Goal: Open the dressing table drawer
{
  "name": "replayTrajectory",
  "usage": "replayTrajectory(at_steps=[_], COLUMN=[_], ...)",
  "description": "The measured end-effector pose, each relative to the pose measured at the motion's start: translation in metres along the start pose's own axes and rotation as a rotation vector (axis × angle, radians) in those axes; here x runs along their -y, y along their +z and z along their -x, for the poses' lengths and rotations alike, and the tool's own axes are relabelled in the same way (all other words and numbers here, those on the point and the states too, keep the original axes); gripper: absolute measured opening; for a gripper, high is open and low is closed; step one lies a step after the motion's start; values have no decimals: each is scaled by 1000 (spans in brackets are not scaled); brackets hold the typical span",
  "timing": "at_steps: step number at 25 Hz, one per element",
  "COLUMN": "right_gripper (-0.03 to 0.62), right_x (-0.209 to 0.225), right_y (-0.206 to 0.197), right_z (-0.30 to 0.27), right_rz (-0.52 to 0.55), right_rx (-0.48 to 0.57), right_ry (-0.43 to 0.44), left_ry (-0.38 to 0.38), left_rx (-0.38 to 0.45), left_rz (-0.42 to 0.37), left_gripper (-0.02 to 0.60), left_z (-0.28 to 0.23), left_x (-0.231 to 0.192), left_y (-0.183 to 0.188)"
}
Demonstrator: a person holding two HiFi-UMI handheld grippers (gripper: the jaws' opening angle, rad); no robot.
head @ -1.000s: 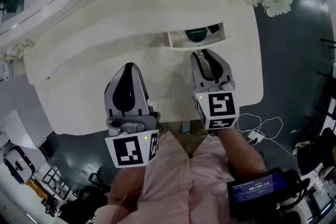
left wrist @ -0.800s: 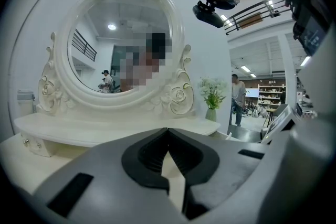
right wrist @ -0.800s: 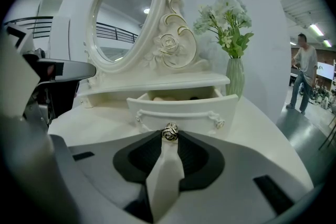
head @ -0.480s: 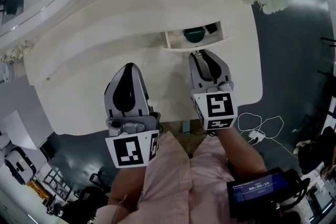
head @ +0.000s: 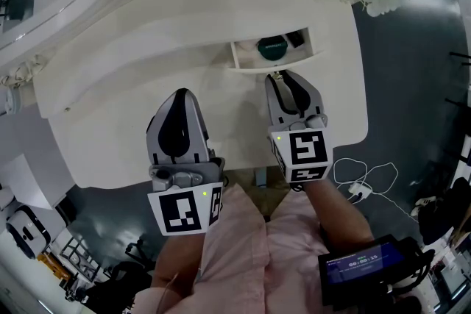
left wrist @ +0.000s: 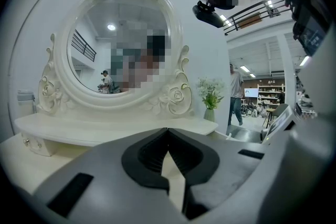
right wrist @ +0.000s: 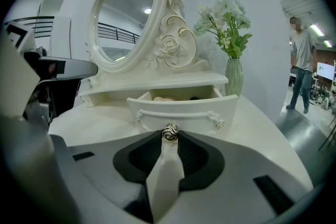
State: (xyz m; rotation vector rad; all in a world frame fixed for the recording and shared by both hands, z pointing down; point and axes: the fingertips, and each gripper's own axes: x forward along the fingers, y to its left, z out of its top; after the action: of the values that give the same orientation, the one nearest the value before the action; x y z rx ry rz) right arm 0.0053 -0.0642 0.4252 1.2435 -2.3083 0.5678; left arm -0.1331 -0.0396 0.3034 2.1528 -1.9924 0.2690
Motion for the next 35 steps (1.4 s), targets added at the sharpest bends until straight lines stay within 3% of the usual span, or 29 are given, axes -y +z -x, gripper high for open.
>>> replayTrajectory(at_steps=[35], right_gripper=[107], right_x=[2], right_y=[-7], right_z=[5], right_rz=[0], right_rx=[-4], right_ry=[3], left_ry=[-5], left_rx=[2], left_rz=[-3], left_gripper=[21], left_z=[2], left_x=[7], left_y=[-2])
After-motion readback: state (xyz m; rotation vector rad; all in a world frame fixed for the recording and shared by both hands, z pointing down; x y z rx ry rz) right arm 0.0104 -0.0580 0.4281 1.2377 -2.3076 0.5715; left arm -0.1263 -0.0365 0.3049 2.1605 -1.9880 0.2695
